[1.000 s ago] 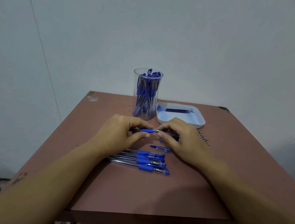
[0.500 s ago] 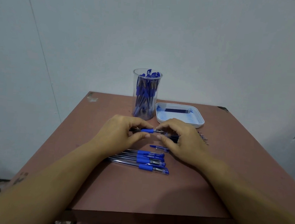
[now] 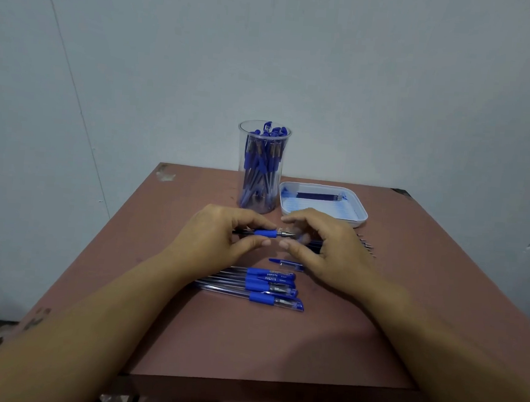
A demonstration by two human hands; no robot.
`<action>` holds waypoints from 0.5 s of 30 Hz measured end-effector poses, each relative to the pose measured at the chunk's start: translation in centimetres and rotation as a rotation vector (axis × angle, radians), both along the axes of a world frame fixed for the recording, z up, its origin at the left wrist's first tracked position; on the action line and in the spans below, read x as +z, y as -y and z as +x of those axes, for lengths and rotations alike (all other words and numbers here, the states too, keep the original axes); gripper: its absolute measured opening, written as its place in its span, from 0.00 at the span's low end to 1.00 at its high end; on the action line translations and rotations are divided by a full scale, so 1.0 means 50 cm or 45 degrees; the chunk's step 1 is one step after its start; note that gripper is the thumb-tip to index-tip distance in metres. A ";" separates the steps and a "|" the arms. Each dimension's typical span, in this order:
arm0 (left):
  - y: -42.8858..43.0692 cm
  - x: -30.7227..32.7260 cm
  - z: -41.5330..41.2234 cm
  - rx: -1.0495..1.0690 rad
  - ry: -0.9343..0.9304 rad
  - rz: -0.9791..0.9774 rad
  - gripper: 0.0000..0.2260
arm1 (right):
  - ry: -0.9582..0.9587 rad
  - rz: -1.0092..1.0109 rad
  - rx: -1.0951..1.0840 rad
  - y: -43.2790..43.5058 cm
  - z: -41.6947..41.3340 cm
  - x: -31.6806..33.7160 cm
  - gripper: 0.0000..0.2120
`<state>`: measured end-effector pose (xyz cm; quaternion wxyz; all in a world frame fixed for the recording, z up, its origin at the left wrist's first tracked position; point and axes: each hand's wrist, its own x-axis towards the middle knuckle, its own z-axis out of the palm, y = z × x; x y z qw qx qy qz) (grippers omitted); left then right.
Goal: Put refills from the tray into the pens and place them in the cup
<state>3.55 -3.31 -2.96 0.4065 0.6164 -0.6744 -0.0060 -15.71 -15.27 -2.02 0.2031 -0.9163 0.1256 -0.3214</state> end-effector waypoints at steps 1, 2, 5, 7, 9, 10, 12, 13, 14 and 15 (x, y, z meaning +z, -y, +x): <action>0.000 0.001 -0.001 0.001 0.001 -0.003 0.10 | 0.006 -0.005 0.007 -0.001 0.000 0.001 0.10; 0.000 0.001 -0.001 0.001 0.003 -0.005 0.10 | 0.000 -0.028 0.010 -0.001 0.001 0.002 0.09; -0.001 0.002 -0.004 -0.005 0.002 -0.009 0.10 | -0.027 -0.070 0.008 0.001 0.003 0.003 0.06; -0.002 0.004 -0.006 -0.007 -0.002 -0.024 0.10 | -0.017 -0.053 0.001 0.000 0.000 0.002 0.07; -0.002 0.005 -0.007 -0.008 -0.007 -0.034 0.09 | 0.018 -0.023 0.000 -0.003 -0.003 0.004 0.10; -0.002 0.005 -0.007 -0.008 -0.006 -0.039 0.09 | 0.030 -0.035 0.004 -0.005 -0.003 0.005 0.10; -0.002 0.006 -0.009 -0.001 -0.001 -0.052 0.10 | 0.032 -0.081 0.009 -0.006 0.000 0.006 0.08; -0.002 0.006 -0.010 0.009 -0.001 -0.061 0.10 | 0.032 -0.082 0.005 -0.007 0.002 0.006 0.07; -0.003 0.007 -0.011 0.023 0.003 -0.073 0.11 | 0.038 -0.065 0.002 -0.008 0.003 0.007 0.06; -0.003 0.008 -0.012 0.038 0.019 -0.089 0.13 | 0.047 -0.045 -0.004 -0.009 0.004 0.006 0.06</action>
